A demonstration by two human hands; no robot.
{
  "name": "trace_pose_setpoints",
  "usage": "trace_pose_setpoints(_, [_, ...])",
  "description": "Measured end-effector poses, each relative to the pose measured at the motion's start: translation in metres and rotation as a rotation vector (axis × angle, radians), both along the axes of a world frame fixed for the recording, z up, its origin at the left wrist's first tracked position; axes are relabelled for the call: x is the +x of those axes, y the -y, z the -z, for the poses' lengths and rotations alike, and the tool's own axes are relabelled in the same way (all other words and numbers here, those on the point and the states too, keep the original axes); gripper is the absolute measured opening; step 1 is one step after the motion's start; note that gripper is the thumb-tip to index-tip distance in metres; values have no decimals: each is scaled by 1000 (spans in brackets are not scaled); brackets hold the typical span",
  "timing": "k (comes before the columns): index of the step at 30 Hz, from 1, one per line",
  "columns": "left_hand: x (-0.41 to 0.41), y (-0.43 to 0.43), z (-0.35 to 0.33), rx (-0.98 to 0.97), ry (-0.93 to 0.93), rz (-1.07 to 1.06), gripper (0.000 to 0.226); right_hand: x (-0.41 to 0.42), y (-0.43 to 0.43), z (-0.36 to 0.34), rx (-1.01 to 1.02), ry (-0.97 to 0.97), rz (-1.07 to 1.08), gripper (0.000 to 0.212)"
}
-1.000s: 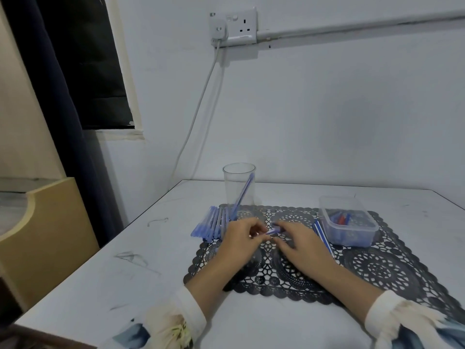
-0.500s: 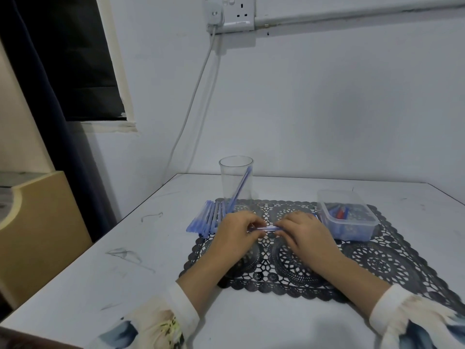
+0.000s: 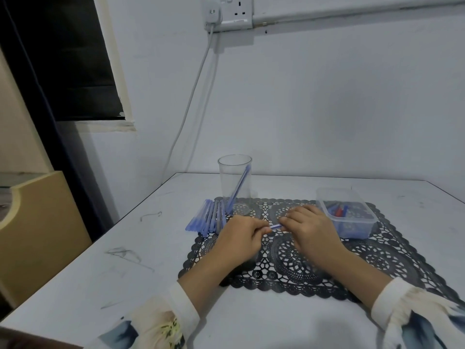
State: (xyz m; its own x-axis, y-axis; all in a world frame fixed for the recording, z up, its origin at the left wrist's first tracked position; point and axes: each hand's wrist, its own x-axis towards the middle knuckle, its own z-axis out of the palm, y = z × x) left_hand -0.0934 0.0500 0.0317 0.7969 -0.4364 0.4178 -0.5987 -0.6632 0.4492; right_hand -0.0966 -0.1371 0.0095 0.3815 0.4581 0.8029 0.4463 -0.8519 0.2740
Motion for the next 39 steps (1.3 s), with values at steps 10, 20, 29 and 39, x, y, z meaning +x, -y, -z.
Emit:
trace_pose_setpoints(10, [4,-3,0,-95,-203,-10,17,-3,-2,-3,-32,22,-44,25])
trace_pose_setpoints(20, [0,-7,-4,61,-13,-33,25,-5,-4,0,146,-218,-135,22])
trace_pose_setpoints(29, [2,-6,-2,91,38,22,25,-9,-9,-3,134,-252,-88,37])
trace_pose_setpoints(39, [3,-9,-4,108,81,-21,26,-7,-10,1,97,-353,-67,36])
